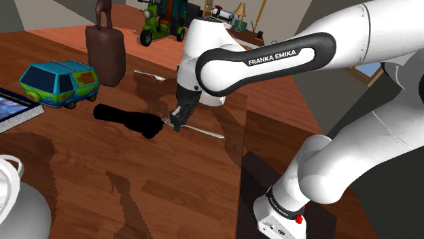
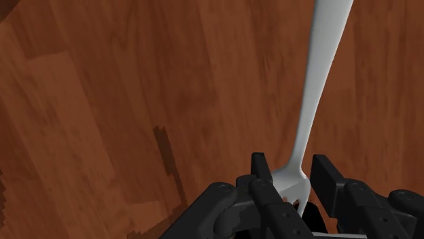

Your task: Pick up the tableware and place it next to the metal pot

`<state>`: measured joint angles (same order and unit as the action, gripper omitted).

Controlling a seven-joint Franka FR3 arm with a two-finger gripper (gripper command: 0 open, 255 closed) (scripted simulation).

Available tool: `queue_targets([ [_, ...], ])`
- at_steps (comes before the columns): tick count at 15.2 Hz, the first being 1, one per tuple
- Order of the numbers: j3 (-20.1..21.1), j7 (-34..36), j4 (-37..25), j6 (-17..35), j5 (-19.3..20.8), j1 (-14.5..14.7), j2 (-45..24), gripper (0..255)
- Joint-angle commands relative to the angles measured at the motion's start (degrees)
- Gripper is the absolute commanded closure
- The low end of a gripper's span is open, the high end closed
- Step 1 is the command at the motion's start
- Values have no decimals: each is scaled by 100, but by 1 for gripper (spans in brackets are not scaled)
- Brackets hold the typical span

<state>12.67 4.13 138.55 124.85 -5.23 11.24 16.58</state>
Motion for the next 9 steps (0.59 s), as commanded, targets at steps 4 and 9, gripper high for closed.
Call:
queue_targets([
  [4, -33, -15, -259, -419, -6, -3, 158, 255],
  [9, -61, -19, -544, -824, -5, -6, 279, 255],
])
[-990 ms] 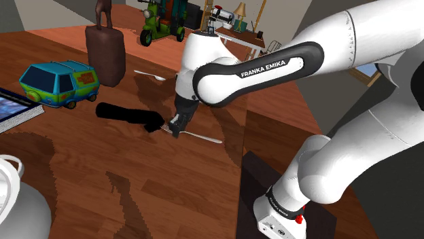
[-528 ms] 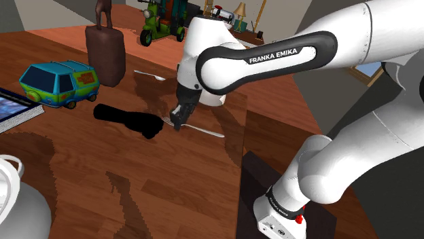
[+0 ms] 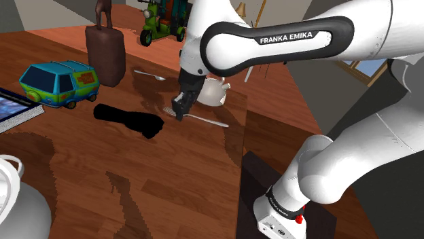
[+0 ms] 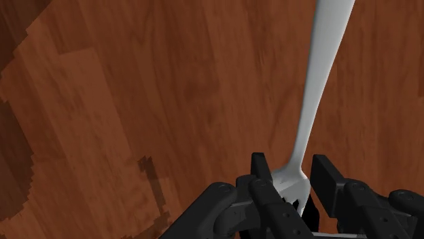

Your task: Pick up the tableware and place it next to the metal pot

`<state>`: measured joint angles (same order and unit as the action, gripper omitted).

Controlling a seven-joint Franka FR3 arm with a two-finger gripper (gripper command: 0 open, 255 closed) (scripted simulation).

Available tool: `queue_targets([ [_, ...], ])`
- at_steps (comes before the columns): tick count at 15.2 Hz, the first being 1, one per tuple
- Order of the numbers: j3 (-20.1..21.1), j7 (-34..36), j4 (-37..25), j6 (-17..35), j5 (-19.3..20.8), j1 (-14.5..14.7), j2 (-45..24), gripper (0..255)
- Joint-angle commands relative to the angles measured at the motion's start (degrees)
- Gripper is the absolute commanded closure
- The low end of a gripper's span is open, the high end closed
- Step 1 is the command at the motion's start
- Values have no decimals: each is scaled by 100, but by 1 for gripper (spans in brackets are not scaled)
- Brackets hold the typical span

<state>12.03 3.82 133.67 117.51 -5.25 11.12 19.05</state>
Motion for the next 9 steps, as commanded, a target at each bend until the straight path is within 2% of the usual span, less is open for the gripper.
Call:
queue_targets([
  [1, -2, 11, -117, -169, -3, 5, 51, 255],
  [9, -41, 15, -639, -801, 10, -6, 161, 255],
])
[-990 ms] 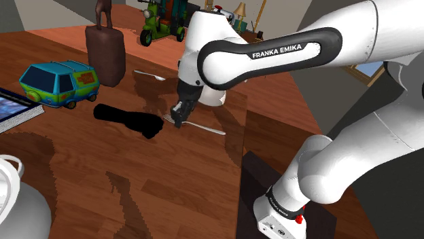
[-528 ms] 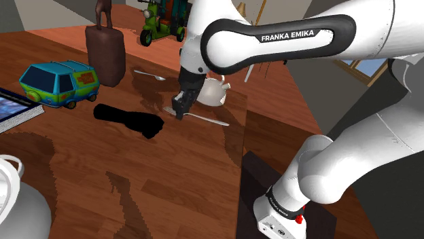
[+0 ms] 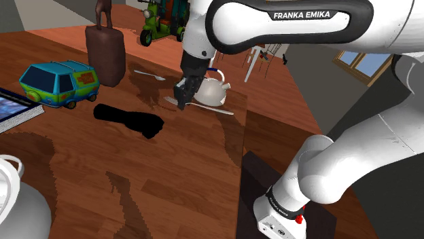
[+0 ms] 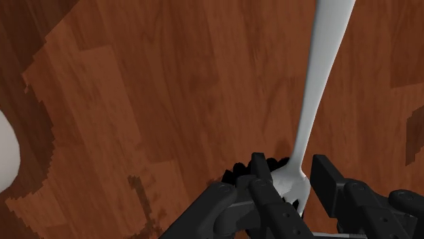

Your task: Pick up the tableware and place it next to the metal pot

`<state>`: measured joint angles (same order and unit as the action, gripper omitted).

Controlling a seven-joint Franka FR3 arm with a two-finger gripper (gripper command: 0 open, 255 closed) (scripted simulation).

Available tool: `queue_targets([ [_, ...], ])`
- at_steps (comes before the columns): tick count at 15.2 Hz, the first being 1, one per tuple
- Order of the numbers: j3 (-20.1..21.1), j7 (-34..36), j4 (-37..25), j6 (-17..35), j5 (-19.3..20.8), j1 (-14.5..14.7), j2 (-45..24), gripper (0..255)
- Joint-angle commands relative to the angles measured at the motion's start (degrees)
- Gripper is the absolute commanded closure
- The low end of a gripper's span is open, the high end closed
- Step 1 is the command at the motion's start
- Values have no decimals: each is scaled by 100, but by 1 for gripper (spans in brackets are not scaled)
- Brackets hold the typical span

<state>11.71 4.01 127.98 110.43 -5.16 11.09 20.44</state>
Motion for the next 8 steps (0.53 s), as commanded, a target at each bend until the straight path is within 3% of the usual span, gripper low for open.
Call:
queue_targets([
  [1, -13, -2, -140, -171, 4, -4, 30, 255],
  [8, -40, 9, -663, -712, 22, -16, 47, 255],
])
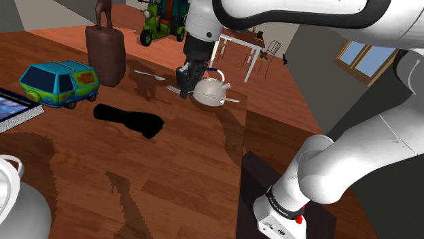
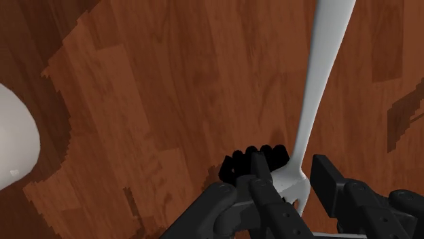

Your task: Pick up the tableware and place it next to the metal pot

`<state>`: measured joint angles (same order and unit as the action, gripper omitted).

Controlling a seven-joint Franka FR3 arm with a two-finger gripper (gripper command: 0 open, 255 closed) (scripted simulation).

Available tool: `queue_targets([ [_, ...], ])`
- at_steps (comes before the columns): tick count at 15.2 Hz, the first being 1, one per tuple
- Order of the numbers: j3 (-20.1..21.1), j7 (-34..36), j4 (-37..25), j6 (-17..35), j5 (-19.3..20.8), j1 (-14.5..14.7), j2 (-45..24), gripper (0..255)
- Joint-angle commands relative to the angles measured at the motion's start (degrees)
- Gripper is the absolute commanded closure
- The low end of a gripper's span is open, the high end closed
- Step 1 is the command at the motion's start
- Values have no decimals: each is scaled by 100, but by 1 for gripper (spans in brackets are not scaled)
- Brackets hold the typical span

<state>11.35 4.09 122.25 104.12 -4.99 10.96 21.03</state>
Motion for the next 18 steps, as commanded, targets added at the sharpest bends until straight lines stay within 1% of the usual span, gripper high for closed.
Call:
queue_targets([
  [1, -8, 4, -170, -157, 8, -5, -15, 255],
  [2, -9, 4, -195, -182, 9, -6, -15, 255],
  [7, 496, 723, -415, -172, -85, 236, -203, 255],
  [11, 907, 1319, -704, -166, -97, 414, -469, 255],
  [15, 1322, 1941, -1097, -172, -25, 584, -841, 255],
  [18, 1631, 2429, -1464, -193, 102, 717, -1196, 255],
])
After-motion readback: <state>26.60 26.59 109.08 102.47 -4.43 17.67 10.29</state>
